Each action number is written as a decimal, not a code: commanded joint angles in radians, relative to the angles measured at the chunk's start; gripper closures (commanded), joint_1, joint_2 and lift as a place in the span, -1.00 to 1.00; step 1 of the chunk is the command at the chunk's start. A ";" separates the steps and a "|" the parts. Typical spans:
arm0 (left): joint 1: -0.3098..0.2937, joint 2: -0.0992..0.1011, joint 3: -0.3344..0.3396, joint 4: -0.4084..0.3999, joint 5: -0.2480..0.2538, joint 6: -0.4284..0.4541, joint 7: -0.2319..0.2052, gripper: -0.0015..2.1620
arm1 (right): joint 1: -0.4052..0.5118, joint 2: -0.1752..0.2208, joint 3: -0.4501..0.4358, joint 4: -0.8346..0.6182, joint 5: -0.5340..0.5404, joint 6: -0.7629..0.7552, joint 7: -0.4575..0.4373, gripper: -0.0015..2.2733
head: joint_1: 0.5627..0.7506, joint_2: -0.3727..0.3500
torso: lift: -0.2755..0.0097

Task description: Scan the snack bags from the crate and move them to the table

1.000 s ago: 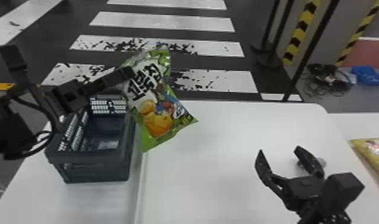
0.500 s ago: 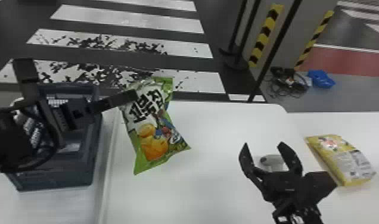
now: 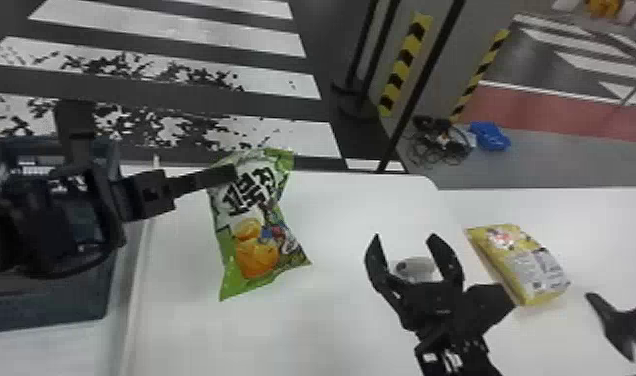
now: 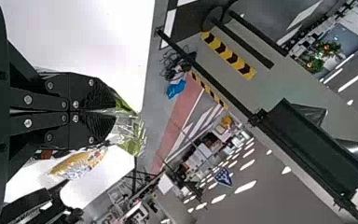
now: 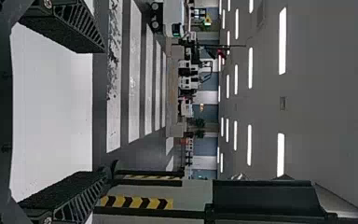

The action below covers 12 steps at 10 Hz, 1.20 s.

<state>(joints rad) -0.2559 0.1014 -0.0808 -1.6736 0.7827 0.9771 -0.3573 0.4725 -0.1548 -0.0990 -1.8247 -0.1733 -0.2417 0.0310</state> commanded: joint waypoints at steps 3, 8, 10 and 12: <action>-0.112 -0.077 -0.079 0.187 -0.083 -0.064 -0.012 0.97 | -0.009 0.000 -0.004 0.019 -0.014 -0.035 -0.002 -0.95 | 0.41 -0.91 | 0.27; -0.158 -0.104 -0.162 0.345 -0.165 -0.140 -0.020 0.97 | -0.032 0.000 0.005 0.042 -0.020 -0.057 0.000 -0.95 | 0.41 -0.94 | 0.27; -0.164 -0.104 -0.211 0.397 -0.175 -0.162 -0.019 0.97 | -0.046 0.000 0.021 0.050 -0.020 -0.063 0.000 -0.95 | 0.41 -0.94 | 0.27; -0.166 -0.104 -0.235 0.440 -0.188 -0.192 -0.017 0.97 | -0.052 0.000 0.030 0.058 -0.020 -0.069 0.000 -0.95 | 0.41 -0.94 | 0.27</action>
<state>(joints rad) -0.4217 0.0000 -0.3093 -1.2437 0.5963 0.7893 -0.3743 0.4227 -0.1549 -0.0723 -1.7702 -0.1933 -0.3085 0.0307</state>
